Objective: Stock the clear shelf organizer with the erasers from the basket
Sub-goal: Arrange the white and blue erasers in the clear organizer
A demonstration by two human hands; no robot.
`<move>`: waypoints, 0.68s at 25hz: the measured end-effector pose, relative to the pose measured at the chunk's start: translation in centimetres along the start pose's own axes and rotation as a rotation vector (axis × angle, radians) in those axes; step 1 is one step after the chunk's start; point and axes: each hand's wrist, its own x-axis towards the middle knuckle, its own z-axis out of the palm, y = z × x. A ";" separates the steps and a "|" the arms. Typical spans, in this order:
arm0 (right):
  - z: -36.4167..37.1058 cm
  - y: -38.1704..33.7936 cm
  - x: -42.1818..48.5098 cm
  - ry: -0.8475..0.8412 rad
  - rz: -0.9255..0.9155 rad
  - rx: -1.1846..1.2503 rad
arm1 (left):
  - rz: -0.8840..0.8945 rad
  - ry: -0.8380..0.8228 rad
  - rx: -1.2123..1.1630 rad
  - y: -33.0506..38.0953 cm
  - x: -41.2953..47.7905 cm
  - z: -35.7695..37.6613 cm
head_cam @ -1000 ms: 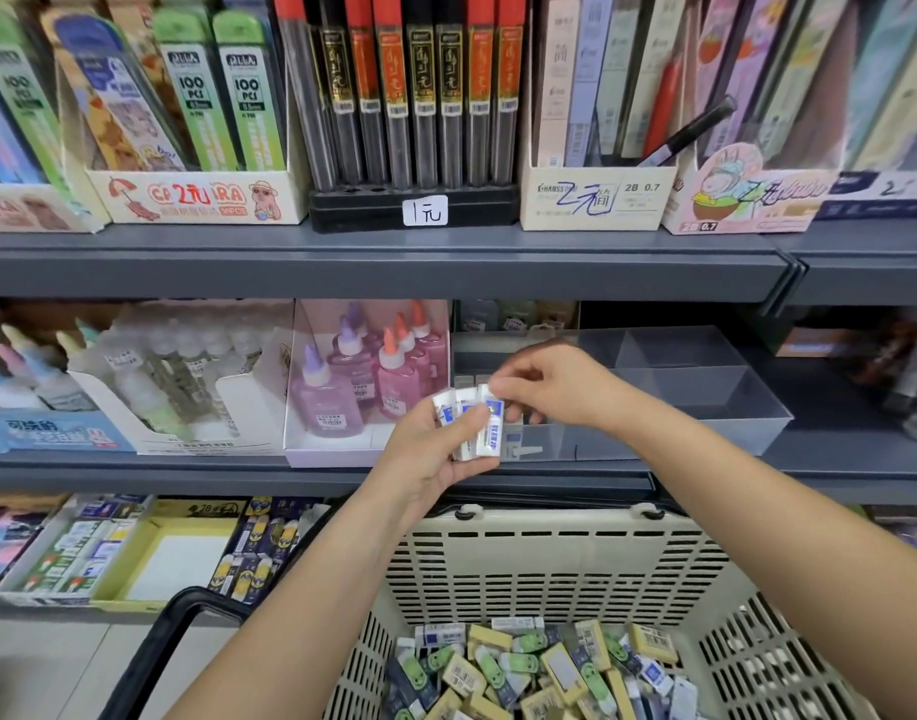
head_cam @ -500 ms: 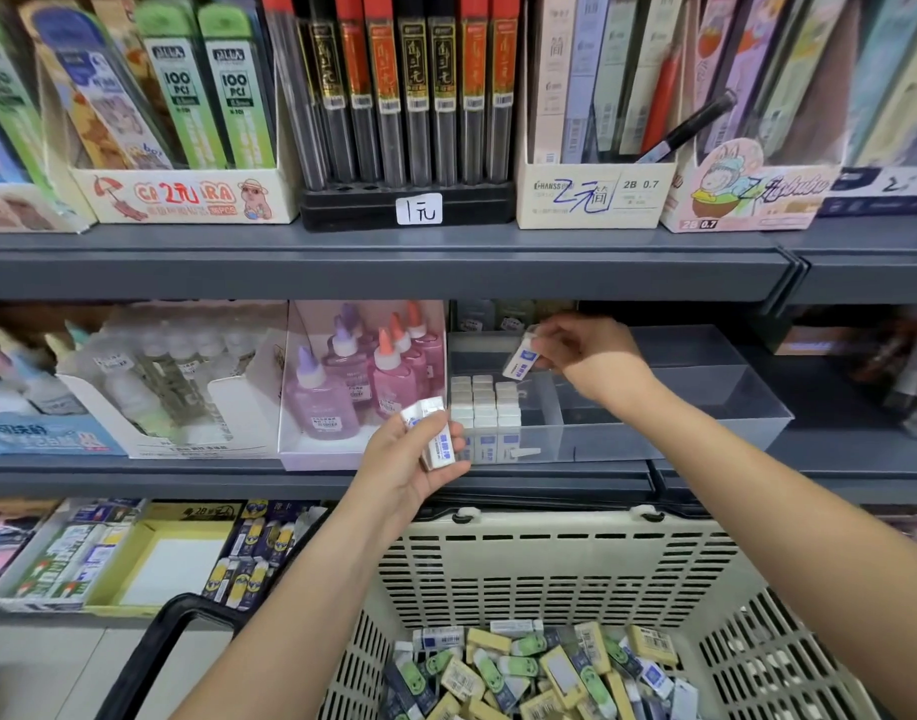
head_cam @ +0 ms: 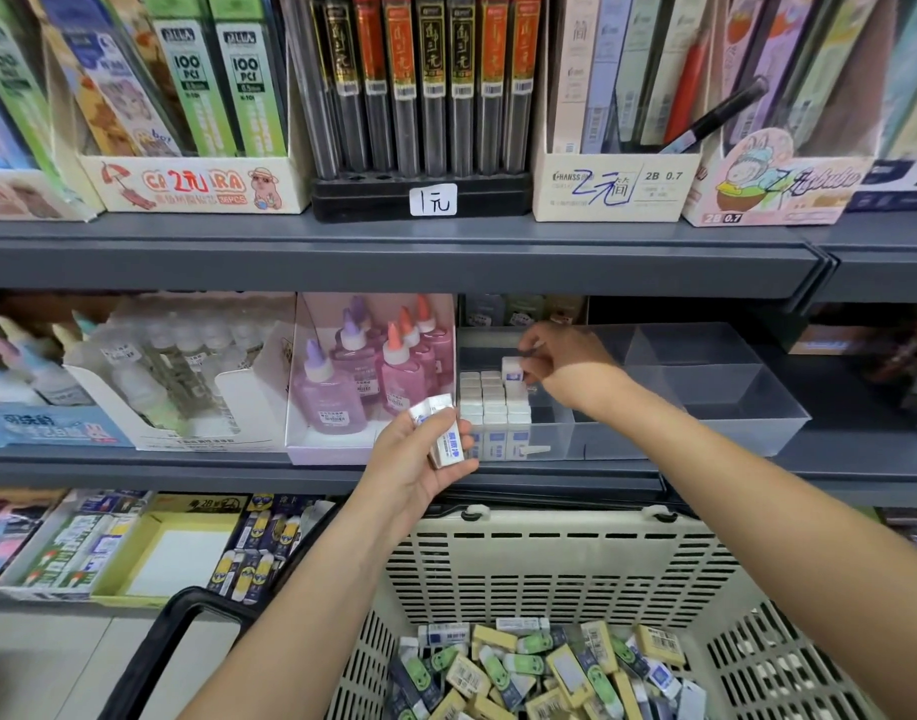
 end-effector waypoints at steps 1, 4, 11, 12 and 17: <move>0.2 -0.1 0.1 -0.006 0.006 -0.031 | -0.001 -0.001 0.000 0.0 0.0 0.0; 0.6 -0.2 0.5 -0.070 -0.006 -0.168 | -0.001 -0.004 -0.002 0.1 -0.1 0.0; 0.1 -0.2 0.3 -0.081 0.023 -0.163 | -0.019 -0.010 -0.049 0.7 -0.5 0.4; 0.1 -0.4 0.2 -0.087 0.036 -0.173 | -0.021 -0.013 -0.056 0.9 -0.6 0.5; 0.2 -0.8 -0.3 -0.125 0.065 -0.115 | -0.017 -0.023 -0.035 1.2 -1.2 1.0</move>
